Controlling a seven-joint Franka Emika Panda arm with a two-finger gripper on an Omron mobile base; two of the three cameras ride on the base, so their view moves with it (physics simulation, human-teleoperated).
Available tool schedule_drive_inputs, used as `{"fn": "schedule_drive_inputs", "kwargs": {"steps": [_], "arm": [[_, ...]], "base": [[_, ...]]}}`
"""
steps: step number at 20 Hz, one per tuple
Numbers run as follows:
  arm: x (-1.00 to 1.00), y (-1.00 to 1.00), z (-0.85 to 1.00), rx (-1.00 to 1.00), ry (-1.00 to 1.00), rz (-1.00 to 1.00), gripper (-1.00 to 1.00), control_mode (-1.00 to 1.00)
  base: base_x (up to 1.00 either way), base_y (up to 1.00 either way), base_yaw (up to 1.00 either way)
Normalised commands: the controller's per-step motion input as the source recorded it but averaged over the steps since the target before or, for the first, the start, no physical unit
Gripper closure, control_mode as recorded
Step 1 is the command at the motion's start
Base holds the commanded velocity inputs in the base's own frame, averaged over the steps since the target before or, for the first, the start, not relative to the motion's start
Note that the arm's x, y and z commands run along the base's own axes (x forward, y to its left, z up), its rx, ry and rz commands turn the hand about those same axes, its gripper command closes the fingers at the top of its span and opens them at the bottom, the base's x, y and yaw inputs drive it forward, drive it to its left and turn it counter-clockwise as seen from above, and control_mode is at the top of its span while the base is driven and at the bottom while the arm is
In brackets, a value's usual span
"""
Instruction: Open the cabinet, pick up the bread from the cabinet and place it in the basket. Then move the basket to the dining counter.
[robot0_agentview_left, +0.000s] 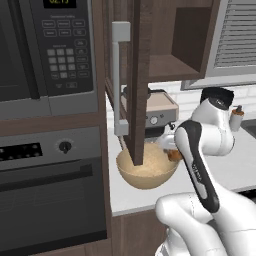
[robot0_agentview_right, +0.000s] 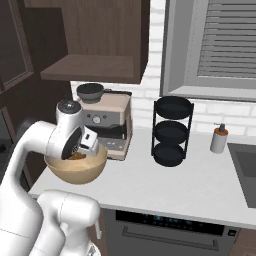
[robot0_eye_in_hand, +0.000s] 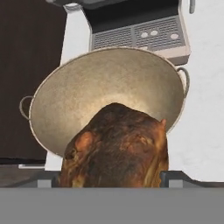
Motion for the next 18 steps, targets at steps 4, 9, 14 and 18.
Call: {"fn": "schedule_drive_inputs", "kwargs": {"steps": [4, 9, 14, 18], "arm": [[0.39, 0.1, -0.46, 0.0, 0.06, 0.01, 1.0, -1.0], [0.36, 0.12, -0.45, 0.0, 0.06, 0.0, 1.0, -1.0], [0.31, 0.2, -0.48, 0.0, 0.05, 0.0, 1.0, -1.0], [0.28, 0.16, -0.46, 0.0, 0.02, 0.0, 1.0, -1.0]], "base": [[0.0, 0.0, 0.0], [0.0, 0.0, 0.0], [0.0, 0.0, 0.0], [0.0, 0.0, 0.0]]}}
